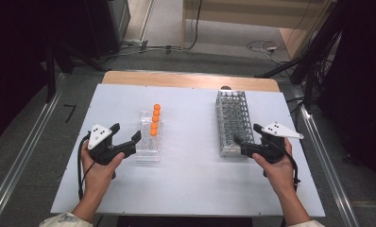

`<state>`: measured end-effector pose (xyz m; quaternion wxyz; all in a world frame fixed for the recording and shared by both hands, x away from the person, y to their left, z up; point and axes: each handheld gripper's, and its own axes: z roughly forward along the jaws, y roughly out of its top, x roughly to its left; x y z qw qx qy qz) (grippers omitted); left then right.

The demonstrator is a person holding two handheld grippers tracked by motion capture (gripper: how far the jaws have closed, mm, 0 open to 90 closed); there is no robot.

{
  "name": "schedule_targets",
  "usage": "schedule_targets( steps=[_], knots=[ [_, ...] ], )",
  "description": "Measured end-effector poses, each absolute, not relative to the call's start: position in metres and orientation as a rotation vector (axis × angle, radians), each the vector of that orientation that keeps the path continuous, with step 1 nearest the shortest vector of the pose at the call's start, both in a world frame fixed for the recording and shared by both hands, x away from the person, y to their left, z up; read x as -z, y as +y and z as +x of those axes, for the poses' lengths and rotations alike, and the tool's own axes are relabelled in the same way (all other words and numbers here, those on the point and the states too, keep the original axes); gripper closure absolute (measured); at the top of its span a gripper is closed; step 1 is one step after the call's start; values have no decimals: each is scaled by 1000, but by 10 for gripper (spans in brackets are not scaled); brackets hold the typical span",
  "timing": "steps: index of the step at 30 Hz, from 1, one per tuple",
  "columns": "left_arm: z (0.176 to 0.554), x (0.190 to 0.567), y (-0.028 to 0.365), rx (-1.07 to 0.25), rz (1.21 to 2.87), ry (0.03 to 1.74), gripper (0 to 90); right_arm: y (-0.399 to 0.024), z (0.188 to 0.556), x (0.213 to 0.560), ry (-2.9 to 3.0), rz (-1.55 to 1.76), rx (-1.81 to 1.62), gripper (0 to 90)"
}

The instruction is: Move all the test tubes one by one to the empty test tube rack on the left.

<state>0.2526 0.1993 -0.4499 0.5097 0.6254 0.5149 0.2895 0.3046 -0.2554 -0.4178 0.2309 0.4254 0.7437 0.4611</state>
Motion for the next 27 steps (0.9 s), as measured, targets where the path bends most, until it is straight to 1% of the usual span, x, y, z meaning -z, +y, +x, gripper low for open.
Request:
schedule_targets(
  steps=[27],
  knots=[
    [239,459,211,-707,1516,1259,179,-308,289,430,1961,1283,-1196,123]
  ],
)
